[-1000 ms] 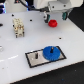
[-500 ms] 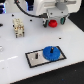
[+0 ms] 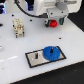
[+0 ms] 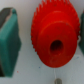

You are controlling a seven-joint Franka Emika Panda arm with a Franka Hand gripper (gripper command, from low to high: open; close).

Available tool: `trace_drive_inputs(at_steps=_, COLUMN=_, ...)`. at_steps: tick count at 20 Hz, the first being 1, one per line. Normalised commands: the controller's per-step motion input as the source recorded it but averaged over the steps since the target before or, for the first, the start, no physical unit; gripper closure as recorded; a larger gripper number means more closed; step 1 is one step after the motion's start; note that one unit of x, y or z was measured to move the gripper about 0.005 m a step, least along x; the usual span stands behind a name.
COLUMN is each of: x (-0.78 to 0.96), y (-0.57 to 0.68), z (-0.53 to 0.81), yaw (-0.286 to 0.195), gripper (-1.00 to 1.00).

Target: Insert the blue gear onto the right peg, followed by the red gear

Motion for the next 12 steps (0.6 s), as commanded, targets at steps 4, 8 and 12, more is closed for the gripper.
trace_drive_inputs(at_steps=4, x=-0.23, y=0.01, z=0.08, yaw=0.000, gripper=1.00)
trace_drive_inputs(at_steps=8, x=0.20, y=-0.02, z=0.63, yaw=0.000, gripper=1.00)
trace_drive_inputs(at_steps=12, x=0.37, y=-0.06, z=0.69, yaw=0.000, gripper=1.00)
